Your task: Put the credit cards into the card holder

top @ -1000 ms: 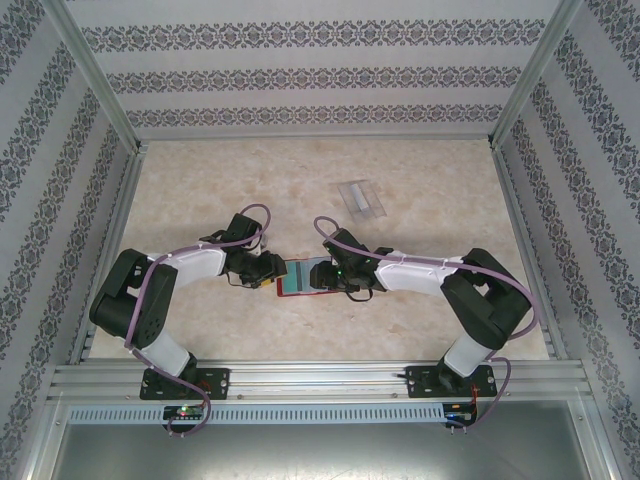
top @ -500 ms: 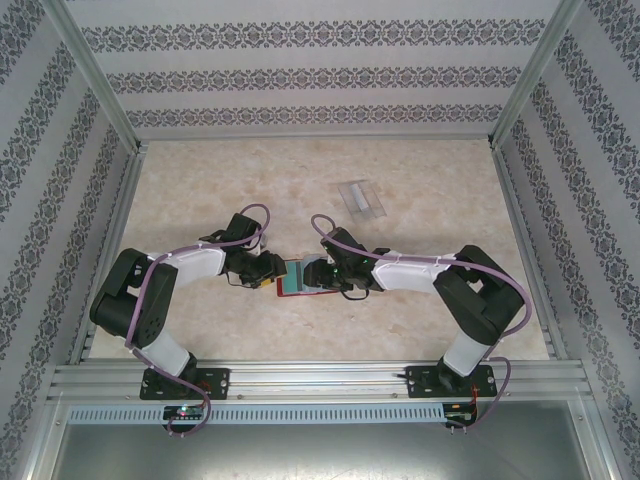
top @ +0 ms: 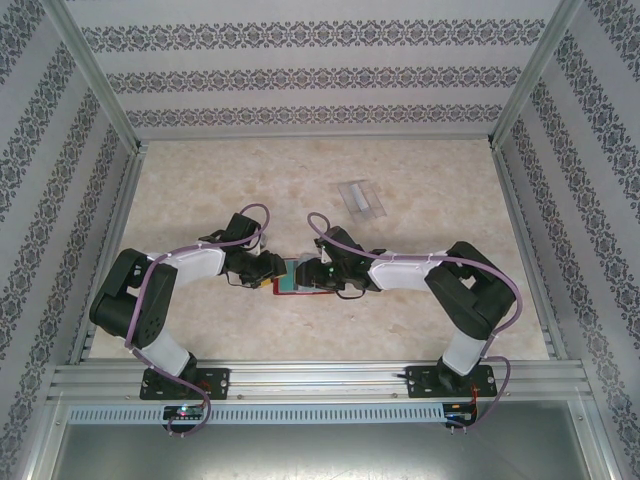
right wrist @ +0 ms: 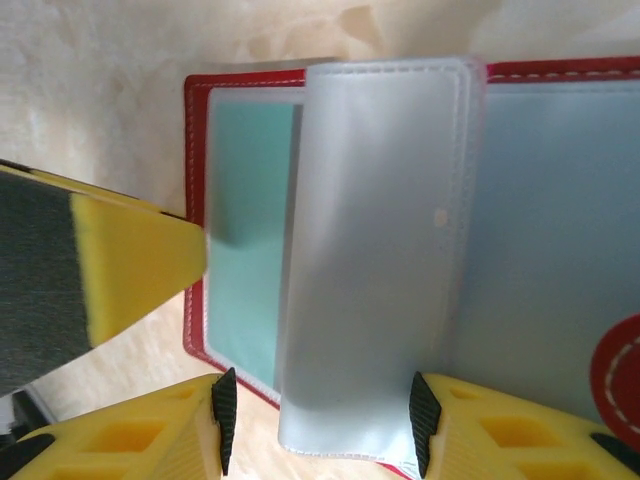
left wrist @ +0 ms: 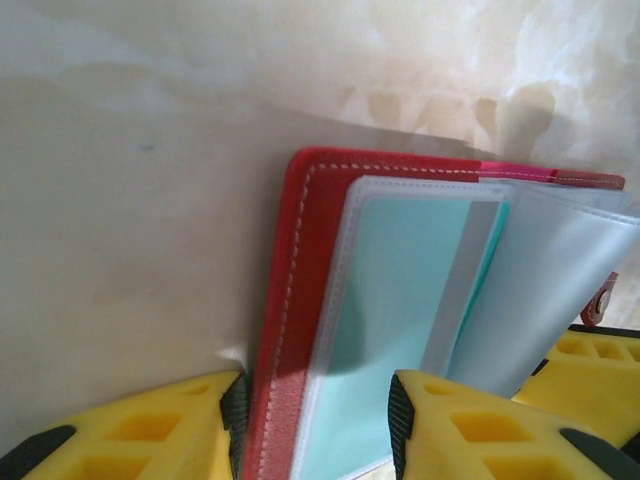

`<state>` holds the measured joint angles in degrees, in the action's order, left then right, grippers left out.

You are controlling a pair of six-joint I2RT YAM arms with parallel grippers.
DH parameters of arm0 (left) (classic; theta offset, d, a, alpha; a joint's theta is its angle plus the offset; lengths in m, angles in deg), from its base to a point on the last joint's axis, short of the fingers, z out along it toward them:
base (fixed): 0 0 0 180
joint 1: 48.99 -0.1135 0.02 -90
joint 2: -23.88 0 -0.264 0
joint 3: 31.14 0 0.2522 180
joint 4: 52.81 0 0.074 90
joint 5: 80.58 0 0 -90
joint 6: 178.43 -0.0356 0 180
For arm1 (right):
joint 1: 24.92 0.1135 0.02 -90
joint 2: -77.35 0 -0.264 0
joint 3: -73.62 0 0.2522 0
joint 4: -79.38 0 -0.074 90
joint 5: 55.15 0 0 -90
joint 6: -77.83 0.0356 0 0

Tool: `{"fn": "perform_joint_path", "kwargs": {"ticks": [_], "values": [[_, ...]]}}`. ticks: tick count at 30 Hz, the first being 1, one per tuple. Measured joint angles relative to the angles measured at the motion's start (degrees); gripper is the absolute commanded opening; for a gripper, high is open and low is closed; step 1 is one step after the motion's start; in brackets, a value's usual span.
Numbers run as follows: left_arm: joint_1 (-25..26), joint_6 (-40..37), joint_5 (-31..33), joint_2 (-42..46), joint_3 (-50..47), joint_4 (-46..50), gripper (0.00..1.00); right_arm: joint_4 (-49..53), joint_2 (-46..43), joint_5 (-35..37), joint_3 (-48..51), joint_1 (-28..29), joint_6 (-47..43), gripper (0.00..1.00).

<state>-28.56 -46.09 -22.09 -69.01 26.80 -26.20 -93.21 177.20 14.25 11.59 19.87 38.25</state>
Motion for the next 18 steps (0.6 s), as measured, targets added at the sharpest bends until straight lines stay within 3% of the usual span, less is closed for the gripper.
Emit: {"fn": "perform_joint_path", "kwargs": {"ticks": [18], "values": [[-7.13, 1.57, -7.23, 0.59, -2.12, -2.64, 0.49, -7.30, 5.27, -5.99, -4.85, 1.60, 0.74, 0.53]]}}
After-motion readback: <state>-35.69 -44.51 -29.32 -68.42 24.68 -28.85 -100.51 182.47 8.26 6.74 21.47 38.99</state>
